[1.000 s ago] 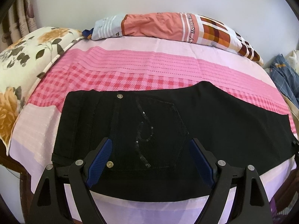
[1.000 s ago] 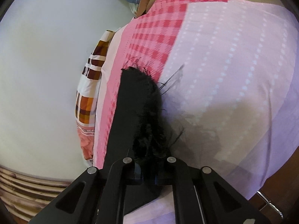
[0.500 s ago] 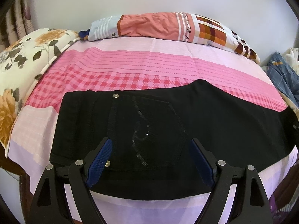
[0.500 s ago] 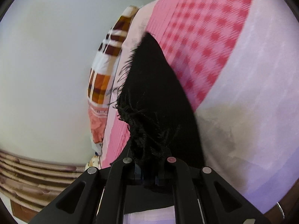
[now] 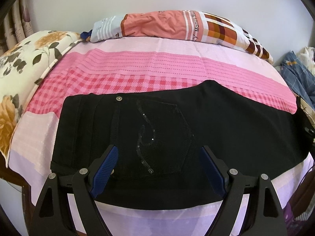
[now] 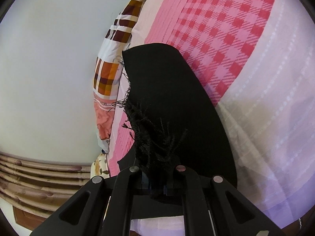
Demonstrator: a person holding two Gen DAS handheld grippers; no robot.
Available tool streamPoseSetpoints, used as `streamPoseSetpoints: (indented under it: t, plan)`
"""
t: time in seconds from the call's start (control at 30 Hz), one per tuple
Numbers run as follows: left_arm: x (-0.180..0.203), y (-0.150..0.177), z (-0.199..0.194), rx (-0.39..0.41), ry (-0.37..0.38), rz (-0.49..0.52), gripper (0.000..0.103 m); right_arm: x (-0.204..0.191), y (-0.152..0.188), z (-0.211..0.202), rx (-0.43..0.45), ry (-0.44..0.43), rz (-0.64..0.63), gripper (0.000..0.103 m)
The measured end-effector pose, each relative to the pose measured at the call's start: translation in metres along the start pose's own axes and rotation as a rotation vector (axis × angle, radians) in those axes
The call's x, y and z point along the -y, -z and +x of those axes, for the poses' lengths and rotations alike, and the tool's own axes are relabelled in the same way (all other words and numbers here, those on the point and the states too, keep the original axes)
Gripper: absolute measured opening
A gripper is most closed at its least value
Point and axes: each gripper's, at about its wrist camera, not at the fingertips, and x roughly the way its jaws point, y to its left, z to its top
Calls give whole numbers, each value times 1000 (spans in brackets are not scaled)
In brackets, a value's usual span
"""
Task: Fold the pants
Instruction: 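Lift the hems with the right tool and fold them toward the waistband, then lay the hems onto the waistband with the right tool and release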
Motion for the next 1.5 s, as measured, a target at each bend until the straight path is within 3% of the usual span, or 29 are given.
streamPoseSetpoints:
  t: [0.83,1.5]
  plan:
    - [2,3,5,-30,0,3,84,-40,25,56,-114,-50,-54,8]
    - [-3,5,11,-62,17,1,84,-90,86,146,-343,-76,-145,8]
